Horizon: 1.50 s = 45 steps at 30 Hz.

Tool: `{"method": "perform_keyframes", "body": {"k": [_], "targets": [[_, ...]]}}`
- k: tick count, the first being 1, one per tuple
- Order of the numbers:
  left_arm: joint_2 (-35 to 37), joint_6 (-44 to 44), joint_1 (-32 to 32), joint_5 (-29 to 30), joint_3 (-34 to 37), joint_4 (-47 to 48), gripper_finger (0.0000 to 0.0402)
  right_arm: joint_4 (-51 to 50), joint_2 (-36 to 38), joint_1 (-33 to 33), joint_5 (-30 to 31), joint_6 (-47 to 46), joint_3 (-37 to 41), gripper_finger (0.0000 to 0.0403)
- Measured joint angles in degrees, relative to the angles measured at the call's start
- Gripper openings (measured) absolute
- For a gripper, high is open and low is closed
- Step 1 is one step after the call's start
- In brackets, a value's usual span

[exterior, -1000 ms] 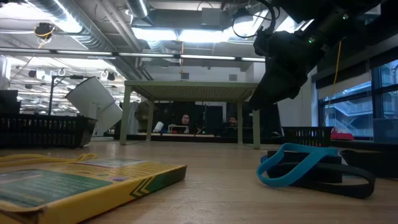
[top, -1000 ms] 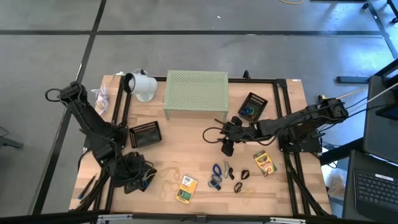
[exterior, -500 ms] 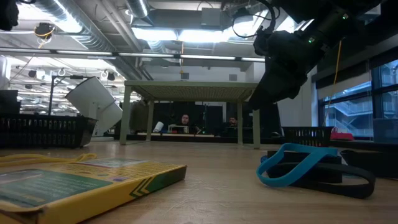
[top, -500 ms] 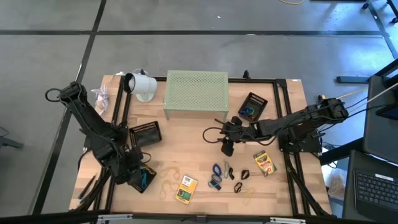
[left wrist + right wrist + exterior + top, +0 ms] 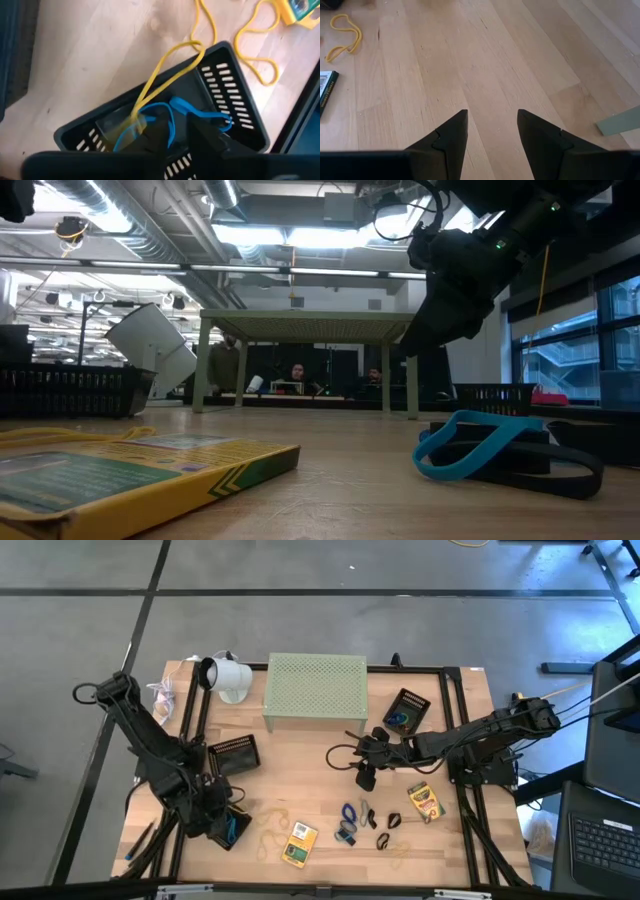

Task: Pick & Place Office Desk Supplies
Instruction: Put the yellow rubber band into the bottom left black bin

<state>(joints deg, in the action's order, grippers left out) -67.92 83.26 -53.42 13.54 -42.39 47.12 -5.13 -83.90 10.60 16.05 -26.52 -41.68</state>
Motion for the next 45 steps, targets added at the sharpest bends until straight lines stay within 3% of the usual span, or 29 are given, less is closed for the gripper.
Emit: {"method": "perform_keyframes", "body": {"k": [7, 14, 20, 29, 35, 39, 45], "targets": [[-1.35, -2.82, -0.01, -3.27, 0.00, -0.06, 0.0113, 0.00, 0.00, 0.01, 0.00, 0.00, 0.01, 0.0176], [-1.39, -10.96, 0.69, 5.64, -0.02, -5.29, 0.0120, 0.00, 0.00, 0.01, 0.00, 0.00, 0.00, 0.0176], [-1.39, -13.90, 3.51, 9.07, -0.02, -5.82, 0.0130, 0.01, 0.00, -0.01, 1.23, 0.04, 0.00, 0.0176], [-1.39, -20.44, 6.91, 8.88, -0.02, -7.24, 0.0168, 0.00, 0.00, 0.01, 1.53, 0.02, 0.00, 0.0176], [-1.39, -24.41, 6.64, 5.59, -0.02, -11.80, 0.0177, 0.00, 0.00, 0.01, 1.51, 0.02, -0.01, 0.0176], [-1.39, -22.39, 5.24, 4.60, -0.02, -10.33, 0.0175, 0.00, 0.00, 0.01, 1.51, 0.02, -0.01, 0.0176], [-1.39, -12.75, 1.24, 2.44, -0.02, -5.15, 0.0177, 0.00, 0.00, 0.01, 1.51, 0.02, 0.00, 0.0176]]}}
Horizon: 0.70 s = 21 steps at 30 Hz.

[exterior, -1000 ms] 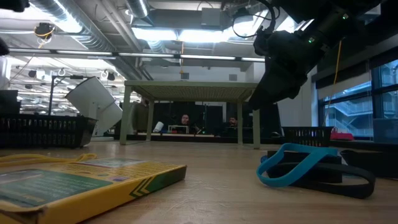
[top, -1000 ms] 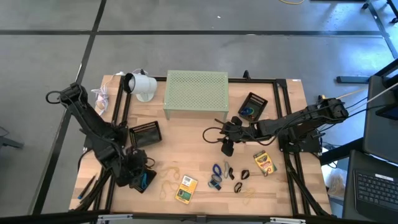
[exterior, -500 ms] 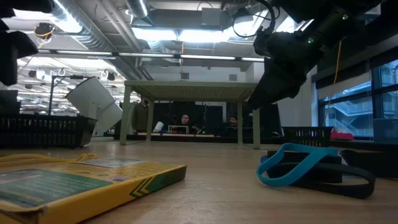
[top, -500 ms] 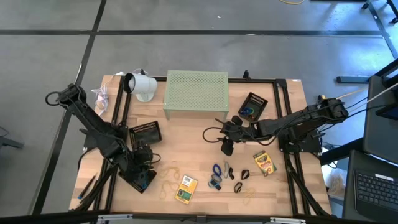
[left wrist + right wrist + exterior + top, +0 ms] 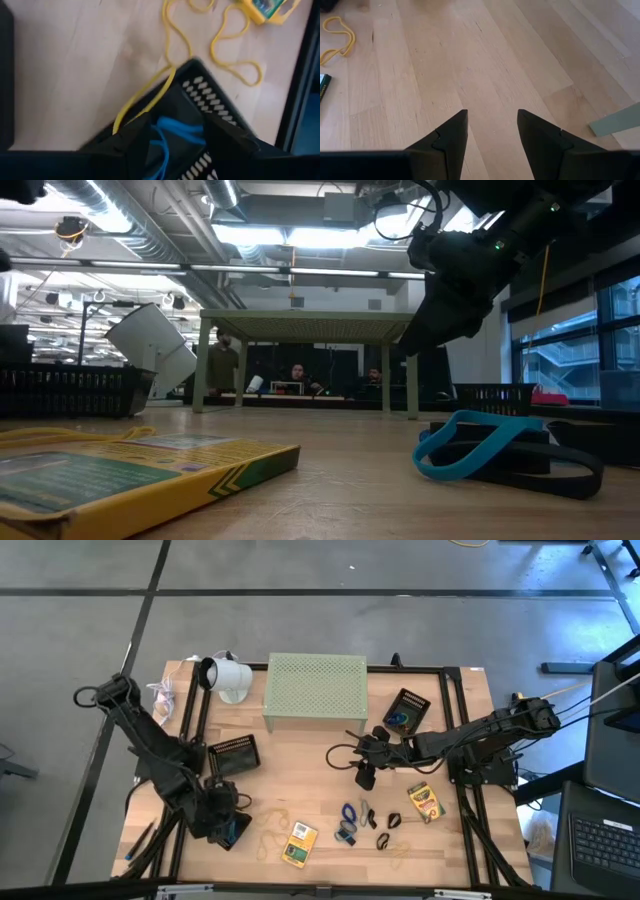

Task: Pick & Place Office Desk Supplies
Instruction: Put the yellow rubber band into the bottom left black bin

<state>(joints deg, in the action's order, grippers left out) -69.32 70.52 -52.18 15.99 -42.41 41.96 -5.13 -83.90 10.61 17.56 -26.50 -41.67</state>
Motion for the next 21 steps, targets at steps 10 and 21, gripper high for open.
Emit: {"method": "perform_keyframes", "body": {"k": [10, 21], "targets": [[-3.32, -1.18, -2.58, 5.30, 0.00, 3.36, 0.0173, -0.02, 0.00, 0.00, 0.00, 0.00, -0.01, 0.0176], [-12.82, -8.27, -2.58, -0.24, 0.00, 3.29, 0.0173, -0.02, 0.00, 0.00, 0.00, 0.00, -0.02, 0.0176]]}}
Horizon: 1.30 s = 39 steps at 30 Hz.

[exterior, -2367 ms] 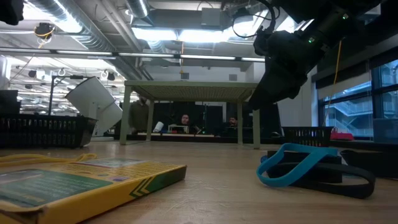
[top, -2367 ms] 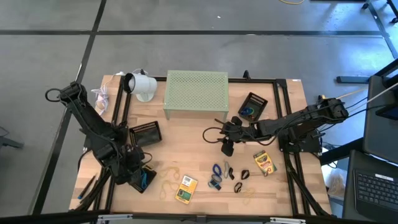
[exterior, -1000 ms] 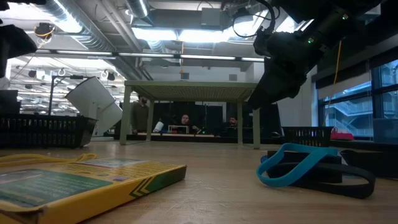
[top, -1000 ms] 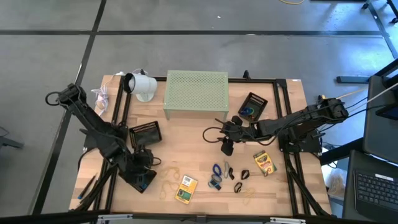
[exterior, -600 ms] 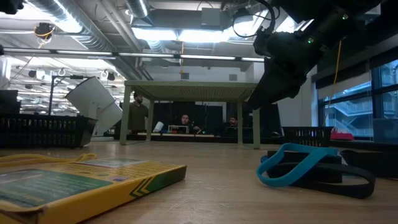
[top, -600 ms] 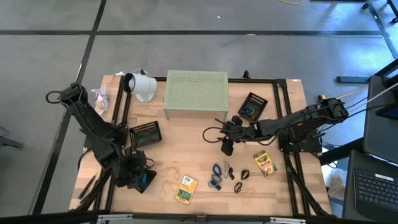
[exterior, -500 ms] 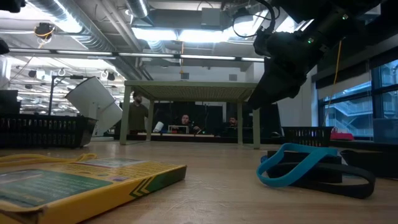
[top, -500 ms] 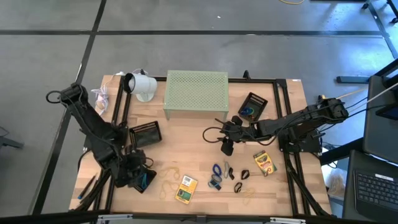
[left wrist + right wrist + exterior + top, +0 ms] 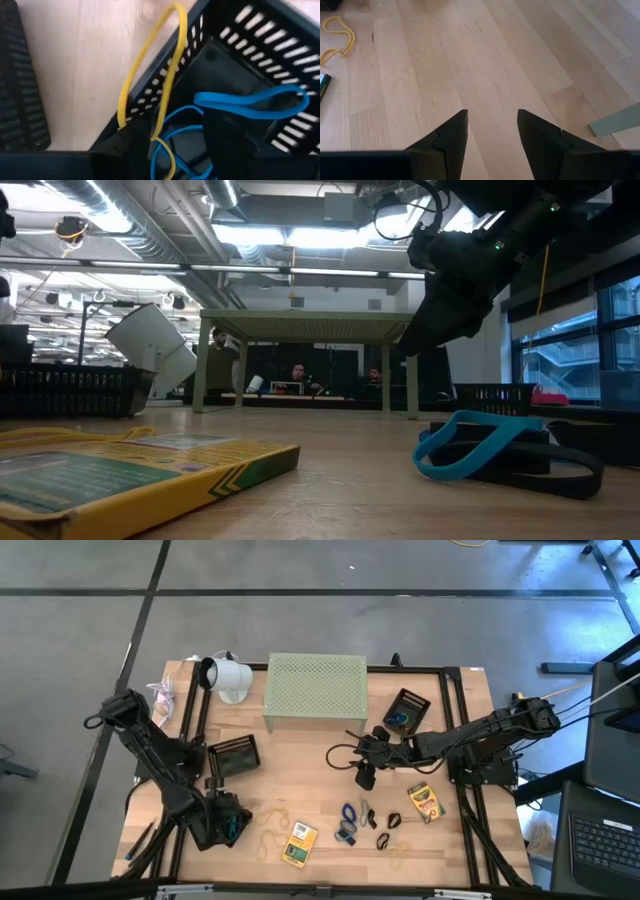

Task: Pick & Place Office Desk Supplies
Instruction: Put the yellow rubber band into the bottom left black bin

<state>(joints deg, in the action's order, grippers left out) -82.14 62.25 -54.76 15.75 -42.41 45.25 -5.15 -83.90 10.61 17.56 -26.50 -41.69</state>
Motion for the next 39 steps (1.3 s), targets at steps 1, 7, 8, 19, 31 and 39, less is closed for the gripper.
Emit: {"method": "perform_keyframes", "body": {"k": [1, 7, 8, 19, 31, 39], "targets": [[-0.15, -0.03, 0.00, -0.57, 0.00, 0.00, 0.0173, 0.01, 0.00, 0.00, 0.00, 0.00, 0.01, 0.0176], [-0.18, -0.41, 0.00, -0.92, 0.00, 0.00, 0.0144, 0.01, 0.00, 0.00, 0.00, 0.00, 0.01, 0.0176], [-0.18, -0.58, 0.00, -0.92, 0.00, 0.00, 0.0130, 0.01, 0.00, 0.00, 0.00, 0.00, 0.01, 0.0176], [-0.19, -3.97, 0.00, -2.85, -0.35, 0.11, 0.0003, 0.02, 0.00, 0.00, 0.00, 0.00, 0.01, 0.0176], [-0.14, -10.11, -1.95, 5.84, -19.94, 17.41, 0.0003, 0.02, 0.00, 0.00, 0.00, 0.15, 0.00, 0.0176], [-0.14, -3.17, -5.02, 8.71, -27.68, 31.08, 0.0003, 0.01, 0.00, 0.00, 0.00, 0.15, 0.02, 0.0176]]}}
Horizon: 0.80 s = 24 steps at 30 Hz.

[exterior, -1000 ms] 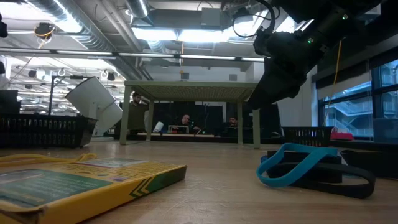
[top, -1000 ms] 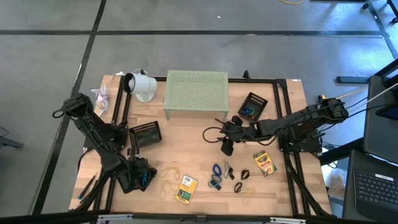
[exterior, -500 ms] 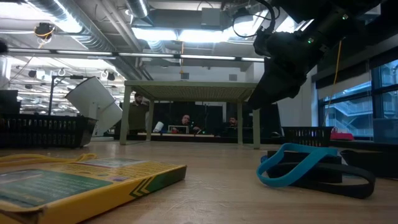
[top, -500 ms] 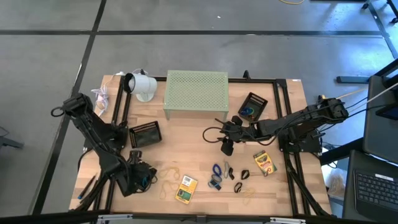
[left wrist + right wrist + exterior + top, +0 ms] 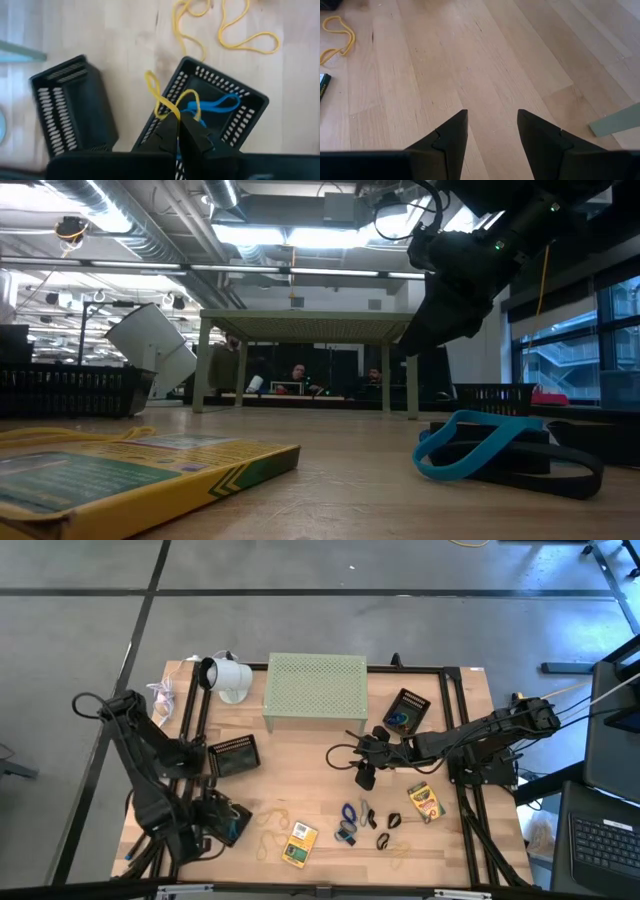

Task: Pick & Place Office Desk Supplies
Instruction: Put the yellow rubber band into the bottom left black bin

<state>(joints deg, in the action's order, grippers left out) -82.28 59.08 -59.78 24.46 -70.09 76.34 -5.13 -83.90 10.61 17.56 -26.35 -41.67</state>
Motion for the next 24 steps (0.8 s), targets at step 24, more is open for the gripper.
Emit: {"method": "perform_keyframes", "body": {"k": [24], "targets": [[-0.02, 28.80, -6.13, -0.37, 4.03, -1.76, 0.0029, -0.01, -0.02, 0.00, 0.00, -0.20, -0.01, 0.0176]]}}
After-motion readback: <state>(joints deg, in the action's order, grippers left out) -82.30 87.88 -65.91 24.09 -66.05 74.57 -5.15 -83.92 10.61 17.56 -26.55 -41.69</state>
